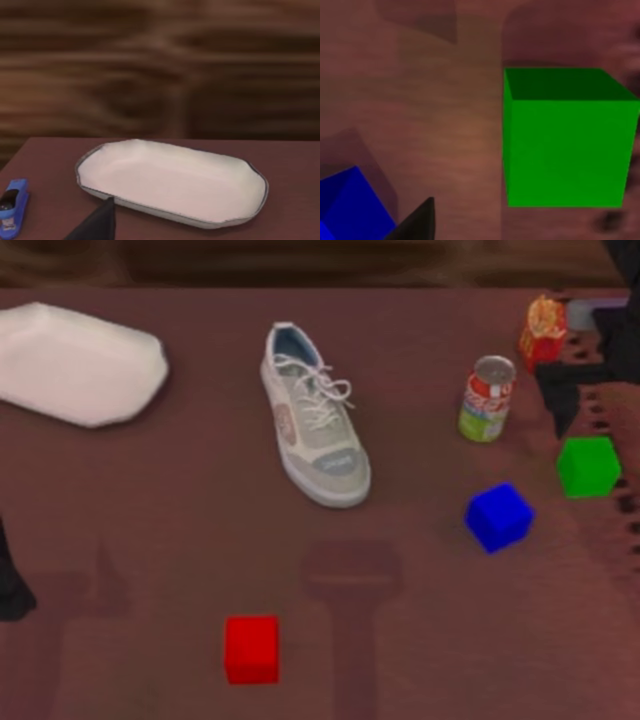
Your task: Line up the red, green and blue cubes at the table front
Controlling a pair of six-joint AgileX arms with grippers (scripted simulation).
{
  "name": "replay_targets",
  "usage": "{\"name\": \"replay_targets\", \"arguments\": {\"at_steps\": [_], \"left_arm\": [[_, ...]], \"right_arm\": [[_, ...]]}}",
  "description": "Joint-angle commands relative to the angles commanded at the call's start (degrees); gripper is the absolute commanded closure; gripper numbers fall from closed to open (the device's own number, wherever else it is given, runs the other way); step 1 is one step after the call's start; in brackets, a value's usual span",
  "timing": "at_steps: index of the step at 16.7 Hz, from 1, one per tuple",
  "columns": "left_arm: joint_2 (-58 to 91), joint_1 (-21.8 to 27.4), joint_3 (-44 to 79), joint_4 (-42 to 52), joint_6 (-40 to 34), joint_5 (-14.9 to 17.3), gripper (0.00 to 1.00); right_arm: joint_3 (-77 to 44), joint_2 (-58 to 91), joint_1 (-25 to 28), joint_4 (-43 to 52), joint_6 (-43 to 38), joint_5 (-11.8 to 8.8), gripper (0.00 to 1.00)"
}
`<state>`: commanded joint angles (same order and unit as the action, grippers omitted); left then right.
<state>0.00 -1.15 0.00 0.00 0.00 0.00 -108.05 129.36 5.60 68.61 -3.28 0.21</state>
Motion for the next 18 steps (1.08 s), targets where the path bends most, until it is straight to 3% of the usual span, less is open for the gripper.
{"name": "replay_targets", "arguments": {"at_steps": [9, 13, 18], "left_arm": [[0.00, 0.00, 0.00, 0.00, 0.00, 0.00, 0.00], [0.00, 0.00, 0.00, 0.00, 0.00, 0.00, 0.00], [0.00, 0.00, 0.00, 0.00, 0.00, 0.00, 0.00]], "right_arm": [[9.39, 4.86, 0.39, -14.37, -0.13, 0.05, 0.00], [9.89, 5.20, 0.41, -15.01, -0.15, 0.05, 0.00], [9.89, 5.20, 0.41, -15.01, -0.15, 0.05, 0.38]]}}
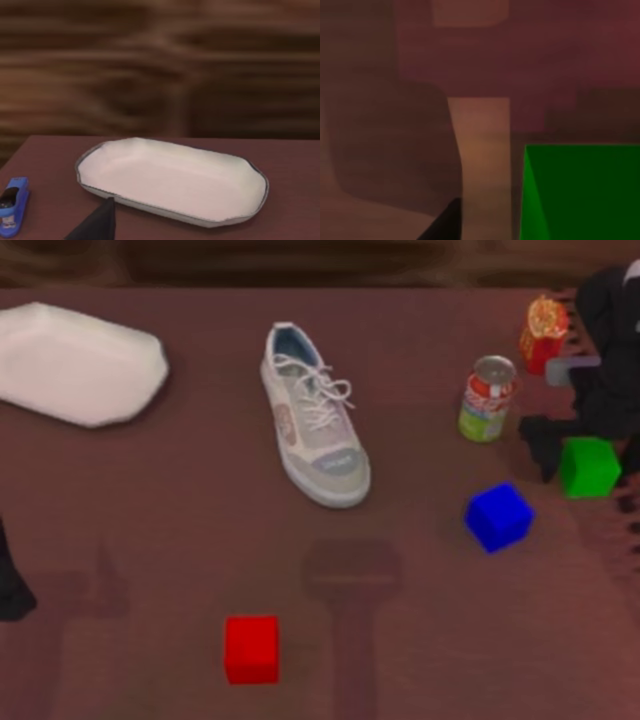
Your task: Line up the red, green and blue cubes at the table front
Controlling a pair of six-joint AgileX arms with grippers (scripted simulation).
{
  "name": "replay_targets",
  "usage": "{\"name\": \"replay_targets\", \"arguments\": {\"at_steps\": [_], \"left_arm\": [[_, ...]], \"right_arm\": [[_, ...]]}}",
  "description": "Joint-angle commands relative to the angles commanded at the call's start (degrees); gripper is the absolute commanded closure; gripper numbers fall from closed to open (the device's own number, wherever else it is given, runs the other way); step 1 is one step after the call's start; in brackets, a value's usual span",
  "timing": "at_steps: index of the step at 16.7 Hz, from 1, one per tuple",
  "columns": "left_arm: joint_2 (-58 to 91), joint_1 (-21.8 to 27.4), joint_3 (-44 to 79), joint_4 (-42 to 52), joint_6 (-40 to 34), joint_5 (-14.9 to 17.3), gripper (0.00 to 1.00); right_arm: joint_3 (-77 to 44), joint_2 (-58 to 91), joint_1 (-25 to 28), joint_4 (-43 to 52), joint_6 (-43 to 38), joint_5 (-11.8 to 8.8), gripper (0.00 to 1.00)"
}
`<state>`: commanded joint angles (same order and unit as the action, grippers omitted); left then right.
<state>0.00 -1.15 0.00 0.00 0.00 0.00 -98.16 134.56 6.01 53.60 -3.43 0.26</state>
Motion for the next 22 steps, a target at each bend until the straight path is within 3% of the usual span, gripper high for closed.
{"name": "replay_targets", "arguments": {"at_steps": [8, 18, 22], "left_arm": [[0.00, 0.00, 0.00, 0.00, 0.00, 0.00, 0.00], [0.00, 0.00, 0.00, 0.00, 0.00, 0.00, 0.00], [0.00, 0.00, 0.00, 0.00, 0.00, 0.00, 0.00]], "right_arm": [[0.00, 0.00, 0.00, 0.00, 0.00, 0.00, 0.98], [-0.27, -0.43, -0.12, 0.32, 0.00, 0.06, 1.00], [-4.64, -2.42, 0.09, 6.99, 0.00, 0.03, 1.00]]}}
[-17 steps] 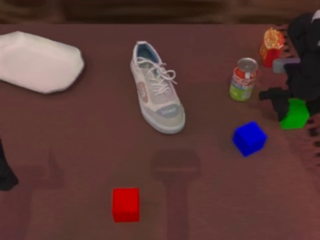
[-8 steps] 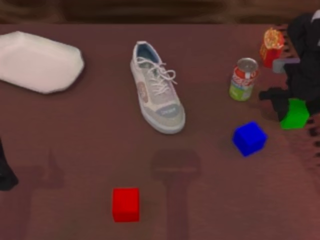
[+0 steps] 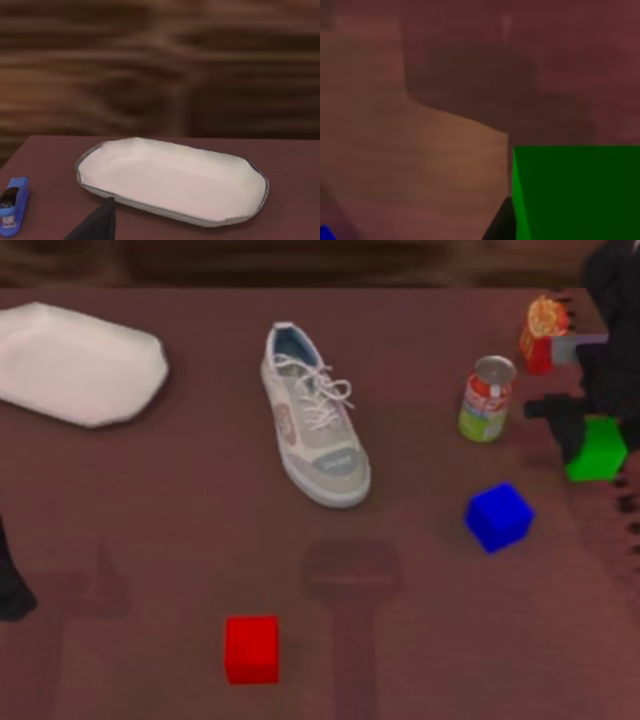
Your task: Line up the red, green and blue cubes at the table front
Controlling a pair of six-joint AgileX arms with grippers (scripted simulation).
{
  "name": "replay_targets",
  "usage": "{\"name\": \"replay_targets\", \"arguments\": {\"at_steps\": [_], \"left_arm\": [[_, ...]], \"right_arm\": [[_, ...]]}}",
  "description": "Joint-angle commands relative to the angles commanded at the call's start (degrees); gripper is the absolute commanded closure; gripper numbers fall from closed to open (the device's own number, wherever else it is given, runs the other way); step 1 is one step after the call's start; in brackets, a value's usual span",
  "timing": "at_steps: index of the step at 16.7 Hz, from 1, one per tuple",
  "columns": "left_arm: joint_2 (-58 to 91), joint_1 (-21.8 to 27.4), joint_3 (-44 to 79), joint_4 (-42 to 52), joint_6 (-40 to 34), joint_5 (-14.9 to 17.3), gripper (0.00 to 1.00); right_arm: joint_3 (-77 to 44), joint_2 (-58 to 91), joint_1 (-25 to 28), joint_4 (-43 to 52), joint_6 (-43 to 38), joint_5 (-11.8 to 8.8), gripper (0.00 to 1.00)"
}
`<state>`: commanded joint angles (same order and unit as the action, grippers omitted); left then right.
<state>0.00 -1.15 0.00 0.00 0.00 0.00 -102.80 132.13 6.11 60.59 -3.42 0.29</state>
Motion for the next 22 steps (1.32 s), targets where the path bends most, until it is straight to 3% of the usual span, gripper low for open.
{"name": "replay_targets", "arguments": {"at_steps": [4, 11, 15, 22], "left_arm": [[0.00, 0.00, 0.00, 0.00, 0.00, 0.00, 0.00], [0.00, 0.00, 0.00, 0.00, 0.00, 0.00, 0.00], [0.00, 0.00, 0.00, 0.00, 0.00, 0.00, 0.00], [0.00, 0.00, 0.00, 0.00, 0.00, 0.00, 0.00]], "right_arm": [[-3.98, -2.46, 0.24, 6.21, 0.07, -0.02, 1.00], [-3.49, -2.71, 2.02, 6.13, -2.07, -0.03, 1.00], [-0.41, -5.14, 12.38, 5.77, -12.95, 0.00, 1.00], [9.21, -12.39, 38.84, 4.45, -42.24, -0.22, 1.00]]}}
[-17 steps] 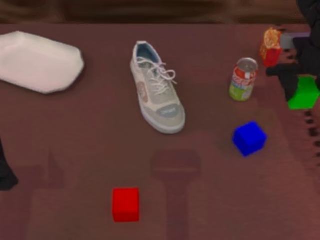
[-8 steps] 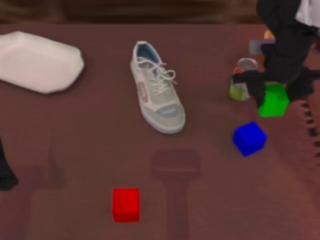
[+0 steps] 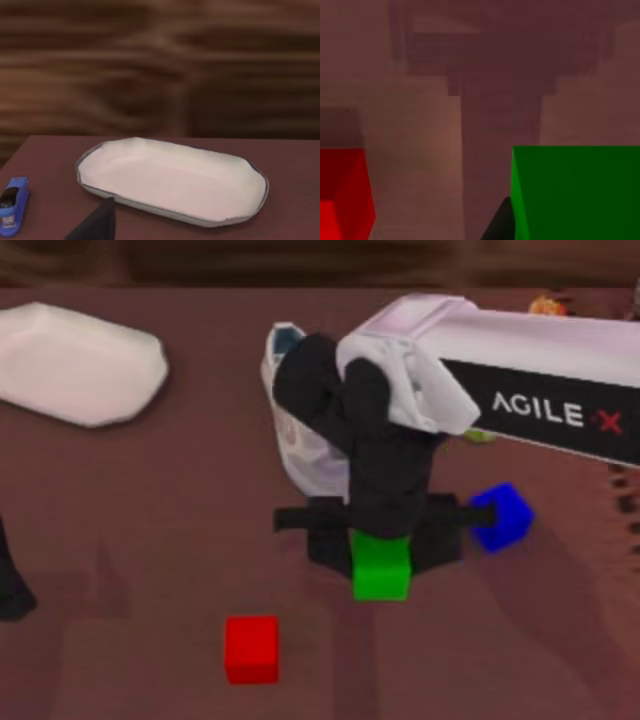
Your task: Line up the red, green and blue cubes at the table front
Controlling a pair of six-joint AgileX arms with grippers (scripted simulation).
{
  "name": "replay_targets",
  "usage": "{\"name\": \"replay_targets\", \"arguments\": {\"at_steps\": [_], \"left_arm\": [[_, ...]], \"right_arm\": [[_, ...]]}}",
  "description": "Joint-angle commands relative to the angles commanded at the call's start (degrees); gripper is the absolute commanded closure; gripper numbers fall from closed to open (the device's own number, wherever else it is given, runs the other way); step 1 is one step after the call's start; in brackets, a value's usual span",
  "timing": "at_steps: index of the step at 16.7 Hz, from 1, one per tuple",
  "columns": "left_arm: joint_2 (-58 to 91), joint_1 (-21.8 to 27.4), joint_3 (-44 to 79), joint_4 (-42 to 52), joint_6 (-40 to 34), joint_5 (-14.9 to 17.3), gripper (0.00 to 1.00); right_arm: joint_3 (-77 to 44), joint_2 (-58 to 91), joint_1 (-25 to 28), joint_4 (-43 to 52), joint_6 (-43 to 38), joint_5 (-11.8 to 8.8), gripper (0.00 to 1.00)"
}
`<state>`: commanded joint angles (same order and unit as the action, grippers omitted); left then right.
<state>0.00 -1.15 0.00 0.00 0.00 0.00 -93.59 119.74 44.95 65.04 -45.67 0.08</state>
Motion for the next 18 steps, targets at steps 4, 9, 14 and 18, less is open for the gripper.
{"name": "replay_targets", "arguments": {"at_steps": [4, 9, 14, 18], "left_arm": [[0.00, 0.00, 0.00, 0.00, 0.00, 0.00, 0.00], [0.00, 0.00, 0.00, 0.00, 0.00, 0.00, 0.00], [0.00, 0.00, 0.00, 0.00, 0.00, 0.00, 0.00], [0.00, 0.00, 0.00, 0.00, 0.00, 0.00, 0.00]], "right_arm": [[3.59, -3.64, 8.05, -1.21, -8.08, 0.18, 1.00], [3.69, -3.72, 8.39, -1.27, -8.63, 0.13, 1.00], [7.78, -1.68, 8.49, -7.65, -8.65, 0.20, 1.00], [12.39, 0.95, 8.68, -14.91, -8.80, 0.23, 1.00]]}}
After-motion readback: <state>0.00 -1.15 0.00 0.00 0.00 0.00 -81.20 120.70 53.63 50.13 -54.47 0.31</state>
